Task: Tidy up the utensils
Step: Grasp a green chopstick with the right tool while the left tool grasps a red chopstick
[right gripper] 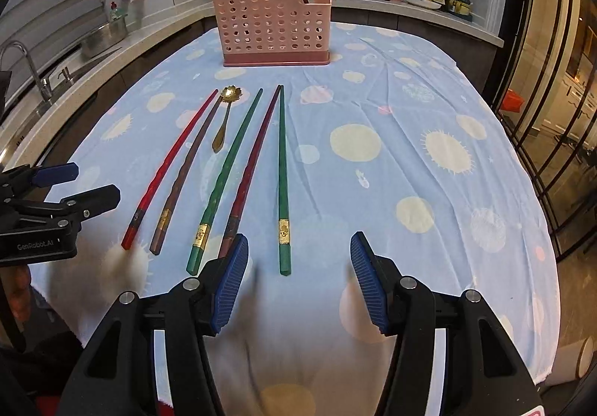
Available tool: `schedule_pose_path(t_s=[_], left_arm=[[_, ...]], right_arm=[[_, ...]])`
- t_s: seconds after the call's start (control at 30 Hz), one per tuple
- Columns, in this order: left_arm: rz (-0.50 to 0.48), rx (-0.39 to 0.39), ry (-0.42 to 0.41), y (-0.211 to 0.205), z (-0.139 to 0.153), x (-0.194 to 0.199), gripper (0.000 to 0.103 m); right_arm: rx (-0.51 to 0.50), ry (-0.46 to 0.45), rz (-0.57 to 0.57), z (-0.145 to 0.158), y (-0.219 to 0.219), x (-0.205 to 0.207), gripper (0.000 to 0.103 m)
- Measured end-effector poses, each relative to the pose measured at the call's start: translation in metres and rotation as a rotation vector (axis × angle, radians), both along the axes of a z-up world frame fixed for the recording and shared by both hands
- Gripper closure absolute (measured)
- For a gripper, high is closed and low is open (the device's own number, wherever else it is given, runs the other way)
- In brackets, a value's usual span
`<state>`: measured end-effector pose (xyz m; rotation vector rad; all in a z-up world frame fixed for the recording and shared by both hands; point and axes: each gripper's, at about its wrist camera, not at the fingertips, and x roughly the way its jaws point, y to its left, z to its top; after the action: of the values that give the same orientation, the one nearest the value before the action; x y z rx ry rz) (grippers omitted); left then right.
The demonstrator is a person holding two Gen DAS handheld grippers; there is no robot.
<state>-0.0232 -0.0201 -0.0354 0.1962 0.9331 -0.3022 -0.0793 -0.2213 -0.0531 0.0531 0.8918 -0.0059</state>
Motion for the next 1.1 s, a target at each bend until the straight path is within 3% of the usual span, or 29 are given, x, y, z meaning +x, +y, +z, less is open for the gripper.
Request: schedule_pose_path(t_s=[0.53,0.67,0.83,0.93,1.03,1.1], left_arm=[[-0.023,-0.007,0.068,-0.003,-0.02,-0.006,0.016],[-0.019,0.004,0.097,-0.003,-0.032,-0.002,0.025],[-0.024,0.017,0.072,-0.007,-0.032,-0.004,0.029],[-0.048,0.013,0.062,-0.011,-0.03,-0.006,0.043],[-0.074,0.005,0.059,-0.015,-0.028,-0.009,0.06],[-0.093,-0.008,0.065,-0.017,-0.027,-0.01,0.079]], right_arm=[[0.021,0.029,0.011,-0.012,0.003,0.004,0.055],[0.024,0.037,0.011,-0.016,0.003,0.008,0.059],[0.027,0.051,0.013,-0.022,0.003,0.012,0.066],[0.025,0.056,0.015,-0.026,0.004,0.014,0.071],[0.022,0.051,0.022,-0.026,0.005,0.015,0.084],[0.024,0.052,0.026,-0.026,0.004,0.016,0.092]])
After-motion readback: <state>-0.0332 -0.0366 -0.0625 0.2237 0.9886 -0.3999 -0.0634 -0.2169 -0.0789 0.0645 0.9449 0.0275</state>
